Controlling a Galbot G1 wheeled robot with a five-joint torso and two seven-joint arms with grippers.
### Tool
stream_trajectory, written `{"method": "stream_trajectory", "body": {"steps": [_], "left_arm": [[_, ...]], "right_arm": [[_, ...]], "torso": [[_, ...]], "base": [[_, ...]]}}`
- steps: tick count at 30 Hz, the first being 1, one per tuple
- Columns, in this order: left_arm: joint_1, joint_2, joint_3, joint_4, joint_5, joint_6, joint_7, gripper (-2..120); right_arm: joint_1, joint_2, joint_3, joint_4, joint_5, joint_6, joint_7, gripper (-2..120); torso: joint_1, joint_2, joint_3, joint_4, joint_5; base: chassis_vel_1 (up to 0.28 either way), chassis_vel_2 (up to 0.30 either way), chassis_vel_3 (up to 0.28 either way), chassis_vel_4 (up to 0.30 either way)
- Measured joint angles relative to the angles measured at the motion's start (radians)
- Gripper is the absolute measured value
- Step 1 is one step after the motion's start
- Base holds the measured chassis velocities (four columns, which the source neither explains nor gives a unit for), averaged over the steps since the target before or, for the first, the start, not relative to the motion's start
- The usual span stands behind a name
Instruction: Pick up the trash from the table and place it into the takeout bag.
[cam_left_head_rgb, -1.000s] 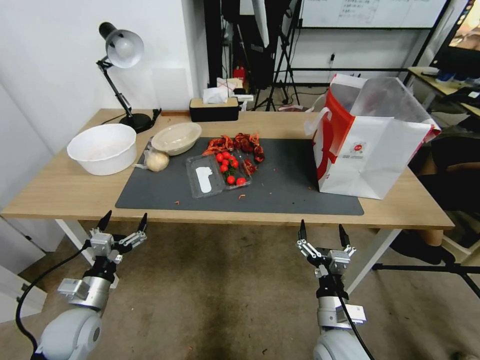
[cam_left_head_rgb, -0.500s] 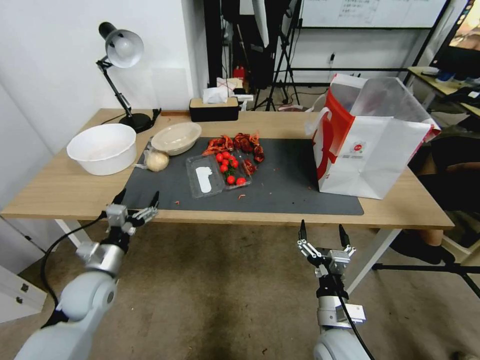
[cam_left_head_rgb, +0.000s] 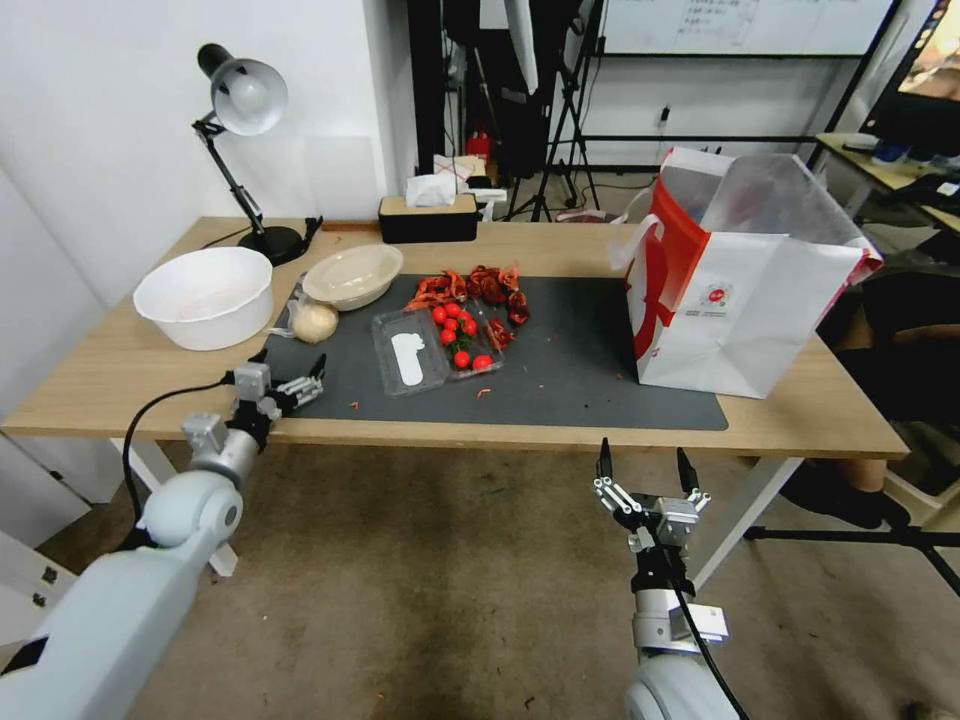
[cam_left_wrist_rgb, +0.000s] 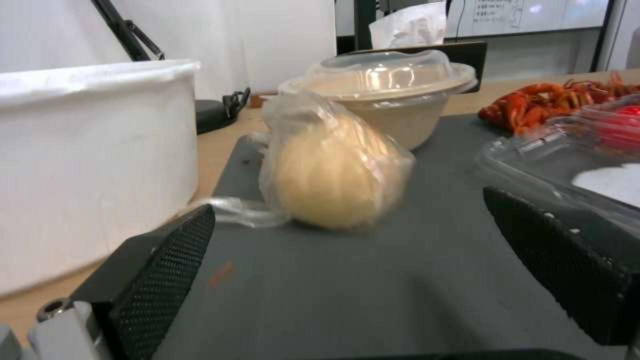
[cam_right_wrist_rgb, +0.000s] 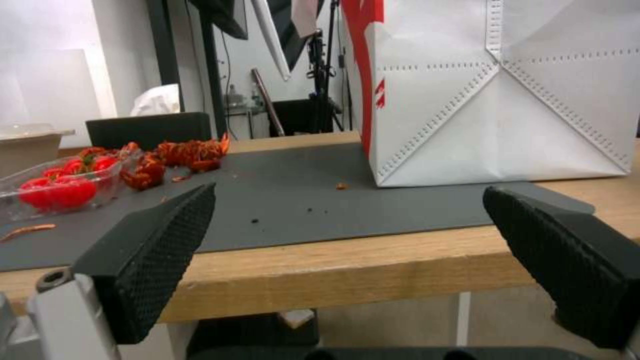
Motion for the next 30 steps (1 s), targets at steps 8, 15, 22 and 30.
{"method": "stream_trajectory", "body": {"steps": [8,15,22,30], "left_arm": [[-0.095,0.027,0.061,0.039,-0.047,0.033,0.001,100],[-0.154,0.036,0.106,0.063,-0.076,0.059,0.001,100],[-0.205,0.035,0.154,0.096,-0.097,0.084,0.001,100],[-0.241,0.032,0.189,0.134,-0.105,0.100,-0.002,87]], "right_arm": [[0.004,0.001,0.001,-0.001,0.000,-0.003,0.001,100],[0.006,-0.001,0.002,-0.002,-0.001,-0.004,0.002,100],[0.007,-0.003,0.007,-0.005,0.000,-0.004,0.006,100],[0.007,-0.004,0.012,-0.008,0.004,-0.001,0.009,100]], "torso": [[0.000,0.000,0.000,0.0000,0.0001],[0.000,0.000,0.000,0.0000,0.0001],[0.000,0.000,0.000,0.0001,0.0000],[0.000,0.000,0.000,0.0001,0.0001]], "base": [[0.000,0.000,0.000,0.000],[0.000,0.000,0.000,0.000],[0.000,0.000,0.000,0.000],[0.000,0.000,0.000,0.000]]}}
